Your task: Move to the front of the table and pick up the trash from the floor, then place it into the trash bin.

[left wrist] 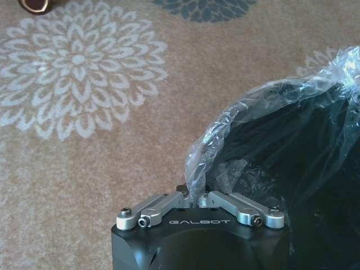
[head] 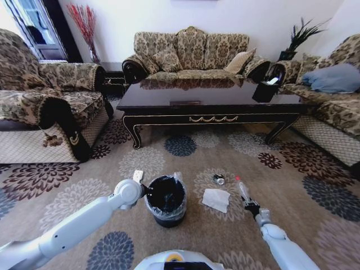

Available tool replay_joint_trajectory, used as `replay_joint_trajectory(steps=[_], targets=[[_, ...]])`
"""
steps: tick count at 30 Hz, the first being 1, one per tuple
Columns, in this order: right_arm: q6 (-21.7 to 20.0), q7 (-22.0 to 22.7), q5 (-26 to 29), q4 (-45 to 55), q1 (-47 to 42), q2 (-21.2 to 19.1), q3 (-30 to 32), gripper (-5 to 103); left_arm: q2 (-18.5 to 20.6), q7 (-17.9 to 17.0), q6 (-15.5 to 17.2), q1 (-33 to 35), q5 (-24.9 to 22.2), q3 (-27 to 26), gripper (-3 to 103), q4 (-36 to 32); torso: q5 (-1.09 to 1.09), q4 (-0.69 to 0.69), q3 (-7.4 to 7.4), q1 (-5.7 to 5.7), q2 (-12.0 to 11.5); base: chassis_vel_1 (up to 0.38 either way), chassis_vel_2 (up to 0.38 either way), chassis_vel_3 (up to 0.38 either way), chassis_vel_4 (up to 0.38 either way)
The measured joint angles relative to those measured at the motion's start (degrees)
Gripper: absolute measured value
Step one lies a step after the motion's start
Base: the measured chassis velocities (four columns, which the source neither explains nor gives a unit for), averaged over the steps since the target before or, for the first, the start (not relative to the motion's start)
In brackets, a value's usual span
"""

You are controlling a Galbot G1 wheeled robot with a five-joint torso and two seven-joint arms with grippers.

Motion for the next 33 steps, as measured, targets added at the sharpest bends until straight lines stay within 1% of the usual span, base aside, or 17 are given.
replay_joint_trajectory(steps=[1,2,4,7,9,10,13,15,16,18,20,23,30,33], targets=[[-0.02,-0.01,0.24,1.33,-0.89,-0.08,0.37,30,-0.2,-0.02,0.0,-0.2,0.03,0.28,2,0.12,0.0,-0.01,0.0,0.0,0.0,0.0,0.0,0.0,0.0],[-0.32,0.05,1.26,6.54,-4.4,-0.31,1.8,30,-1.28,-0.07,0.0,-1.28,0.0,1.5,2,0.75,0.0,-0.02,0.0,0.0,0.0,0.0,0.0,0.0,0.0],[-0.37,0.07,1.41,7.33,-4.89,-0.34,2.03,30,-1.44,-0.09,0.0,-1.47,0.01,1.68,2,0.86,0.0,-0.03,0.0,0.0,0.0,0.0,0.0,0.0,0.0],[-0.68,0.28,2.92,17.23,-10.58,-0.75,4.66,30,-3.92,-0.3,0.0,-4.6,-0.24,4.5,2,2.61,0.0,-0.01,0.0,0.0,0.0,0.0,0.0,0.0,0.0],[-0.76,0.51,3.37,21.72,-13.01,-0.82,5.81,30,-5.43,-0.52,0.0,-6.54,-0.49,6.25,2,3.82,0.0,-0.01,0.0,0.0,0.0,0.0,0.0,0.0,0.0],[-0.76,0.51,3.37,21.72,-13.01,-0.82,5.81,30,-5.43,-0.52,0.0,-6.54,-0.49,6.25,2,3.82,0.0,-0.01,0.0,0.0,0.0,0.0,0.0,0.0,0.0],[-0.78,1.1,3.4,30.55,-17.43,-0.66,7.93,30,-9.56,-1.11,0.0,-10.11,-1.09,9.42,2,6.89,0.0,-0.02,0.0,0.0,0.0,0.0,0.0,0.0,0.0],[-0.8,1.25,3.46,32.18,-18.17,-0.6,8.24,30,-10.17,-1.17,0.0,-10.58,-1.14,9.84,2,7.34,0.0,-0.02,0.0,0.0,0.0,0.0,0.0,0.0,0.0],[-0.89,1.61,3.65,36.35,-20.02,-0.4,8.94,30,-12.17,-1.53,0.0,-11.99,-1.28,11.22,2,8.75,0.0,-0.02,0.0,0.0,0.0,0.0,0.0,0.0,0.0],[-1.0,1.9,3.73,40.64,-22.05,-0.05,9.59,30,-13.84,-1.81,0.0,-13.19,-1.43,12.5,2,10.05,-0.01,-0.02,0.0,0.01,0.0,0.0,0.0,0.0,0.0],[-1.08,2.05,3.74,41.94,-22.64,0.1,9.76,30,-14.37,-1.9,0.0,-13.56,-1.46,12.94,2,10.44,0.0,-0.02,0.0,0.0,0.0,0.0,0.0,0.0,0.0],[-1.55,3.01,3.58,48.62,-26.22,1.15,10.29,30,-16.88,-2.25,0.0,-15.31,-1.6,15.08,2,12.66,0.0,-0.02,0.0,0.0,0.0,0.0,0.0,0.0,0.0],[-2.12,3.93,2.65,54.88,-30.08,2.71,10.22,30,-18.99,-2.45,0.0,-17.28,-1.6,18.16,2,14.91,0.0,-0.01,0.0,0.0,0.0,0.0,0.0,0.0,0.0],[-2.32,4.16,2.25,57.78,-31.51,3.73,9.73,30,-20.27,-2.48,0.0,-19.04,-1.49,20.5,2,16.14,0.01,-0.02,0.0,0.0,0.0,0.0,0.0,0.0,0.0]])
